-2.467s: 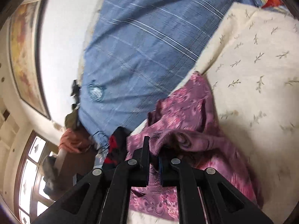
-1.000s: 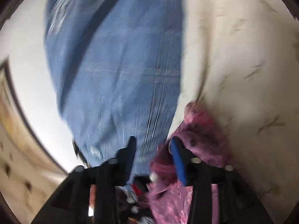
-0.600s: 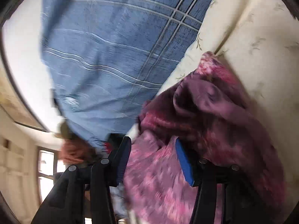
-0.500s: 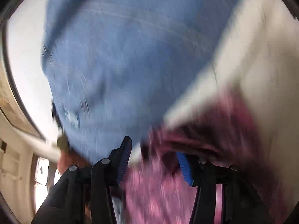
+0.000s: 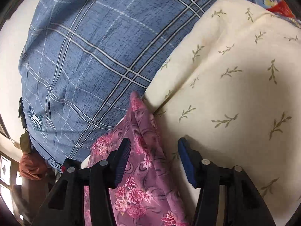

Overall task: Fold small clothes
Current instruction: 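Open both grippers and release the folded purple shirt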

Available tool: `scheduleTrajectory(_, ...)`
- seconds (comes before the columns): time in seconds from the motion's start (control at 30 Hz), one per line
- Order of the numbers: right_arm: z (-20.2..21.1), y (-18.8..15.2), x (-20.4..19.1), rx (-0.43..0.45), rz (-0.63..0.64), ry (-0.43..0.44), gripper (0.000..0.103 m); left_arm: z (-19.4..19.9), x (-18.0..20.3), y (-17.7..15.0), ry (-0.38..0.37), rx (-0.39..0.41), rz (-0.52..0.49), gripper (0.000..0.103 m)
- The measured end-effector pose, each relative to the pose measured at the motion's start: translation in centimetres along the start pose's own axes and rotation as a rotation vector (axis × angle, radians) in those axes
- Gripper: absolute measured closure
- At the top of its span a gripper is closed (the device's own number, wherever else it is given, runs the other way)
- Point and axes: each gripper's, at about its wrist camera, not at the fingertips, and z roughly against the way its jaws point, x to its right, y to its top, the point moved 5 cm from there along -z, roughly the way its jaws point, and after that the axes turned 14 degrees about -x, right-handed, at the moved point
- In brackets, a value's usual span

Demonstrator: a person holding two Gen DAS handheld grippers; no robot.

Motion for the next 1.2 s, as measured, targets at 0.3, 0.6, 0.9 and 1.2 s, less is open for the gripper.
scheduleTrajectory(0.3, 0.5, -0.5, 0.7, -0.020, 0.074, -0.156, 0.098, -0.7, -1.6, 2.1, 0.127, 0.067, 0.088, 0.090)
scheduleTrajectory(0.6, 8.5, -6.7, 0.6, 0.023, 0.058, -0.052, 0.084, 5.7, -2.5, -4.6, -0.054, 0.107, 0.117, 0.061)
scheduleTrajectory(0.9, 10.8, -16.4, 2.8, 0.022, -0.059, 0.012, 0.055, 4.0, -1.5, -18.2, -0.209, 0.083, 0.072, 0.033)
scheduleTrajectory(1.2, 6.6, -13.7, 1.0, 0.100, -0.153, 0.083, 0.094, 3.1, -2.2, -13.6, -0.315, 0.147, 0.267, 0.099)
